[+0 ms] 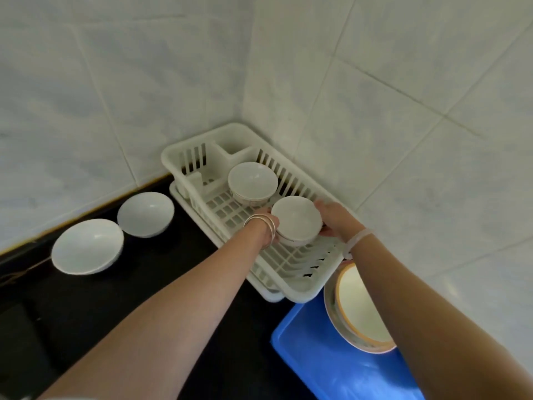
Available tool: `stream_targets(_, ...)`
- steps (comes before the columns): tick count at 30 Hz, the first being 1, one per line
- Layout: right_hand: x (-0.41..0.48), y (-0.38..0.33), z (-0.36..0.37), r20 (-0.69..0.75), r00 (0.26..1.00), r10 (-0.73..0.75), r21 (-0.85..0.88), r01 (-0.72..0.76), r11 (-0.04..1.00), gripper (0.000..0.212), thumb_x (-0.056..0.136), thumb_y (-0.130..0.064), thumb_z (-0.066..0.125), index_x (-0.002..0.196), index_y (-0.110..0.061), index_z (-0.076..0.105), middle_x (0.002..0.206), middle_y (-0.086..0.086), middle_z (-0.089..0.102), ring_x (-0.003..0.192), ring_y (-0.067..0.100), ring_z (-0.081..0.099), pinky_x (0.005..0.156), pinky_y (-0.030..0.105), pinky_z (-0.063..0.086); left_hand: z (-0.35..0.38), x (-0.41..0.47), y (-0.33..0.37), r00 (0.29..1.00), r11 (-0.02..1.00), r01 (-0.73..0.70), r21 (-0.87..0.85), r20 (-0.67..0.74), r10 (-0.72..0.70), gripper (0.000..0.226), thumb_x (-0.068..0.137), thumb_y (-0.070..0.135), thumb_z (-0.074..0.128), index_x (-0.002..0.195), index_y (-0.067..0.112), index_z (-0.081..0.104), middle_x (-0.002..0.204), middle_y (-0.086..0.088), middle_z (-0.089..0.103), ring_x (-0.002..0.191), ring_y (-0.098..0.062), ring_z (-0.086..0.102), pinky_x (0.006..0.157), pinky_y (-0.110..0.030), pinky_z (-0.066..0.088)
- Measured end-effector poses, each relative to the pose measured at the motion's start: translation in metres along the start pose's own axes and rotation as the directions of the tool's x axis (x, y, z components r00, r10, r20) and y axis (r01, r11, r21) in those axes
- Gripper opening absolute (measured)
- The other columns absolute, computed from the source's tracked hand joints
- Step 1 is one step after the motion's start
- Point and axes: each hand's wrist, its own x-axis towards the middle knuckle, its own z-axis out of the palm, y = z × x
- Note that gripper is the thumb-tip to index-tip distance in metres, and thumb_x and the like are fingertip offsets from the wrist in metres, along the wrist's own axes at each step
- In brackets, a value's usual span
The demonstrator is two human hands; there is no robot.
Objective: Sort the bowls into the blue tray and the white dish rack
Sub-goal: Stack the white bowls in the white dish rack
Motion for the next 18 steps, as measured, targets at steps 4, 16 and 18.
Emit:
stream_targets(4,0.011,0.007,0.000,0.005,1.000,0.003,-0.060,-0.003,0.998,0.041,0.098,-0.040,0.041,0.121,-0.007,0.051,0.115,0.016,0.059,0.098,0.031,0.059,0.085,0.043,0.054,0.006,0.013,0.000,1.000,0.998,0.008,0.068,-0.019,-0.006,0.046,0.089,-0.007,0.039,0.131,0.010,0.047,0.134,-0.019,0.049,0.113,-0.040,0.052,0.080,-0.046,0.051)
stream_targets(16,0.023,0.010,0.004,-0.023,0.996,0.090,-0.073,-0.091,0.993,0.048,0.095,-0.031,0.049,0.134,-0.005,0.044,0.130,0.018,0.054,0.110,0.036,0.056,0.095,0.049,0.050,0.006,0.025,-0.008,0.998,0.995,-0.022,0.097,0.063,0.016,0.048,0.089,-0.005,0.043,0.135,0.010,0.043,0.133,-0.022,0.049,0.100,-0.036,0.055,0.077,-0.042,0.051)
stream_targets(18,0.023,0.010,0.005,-0.037,0.994,0.099,-0.036,-0.100,0.994,0.046,0.095,-0.029,0.049,0.134,-0.006,0.043,0.129,0.017,0.054,0.112,0.035,0.055,0.096,0.048,0.049,0.004,0.025,-0.009,0.997,0.996,-0.030,0.079,0.076,0.024,0.049,0.090,-0.005,0.043,0.136,0.009,0.041,0.134,-0.022,0.048,0.096,-0.034,0.052,0.081,-0.045,0.051)
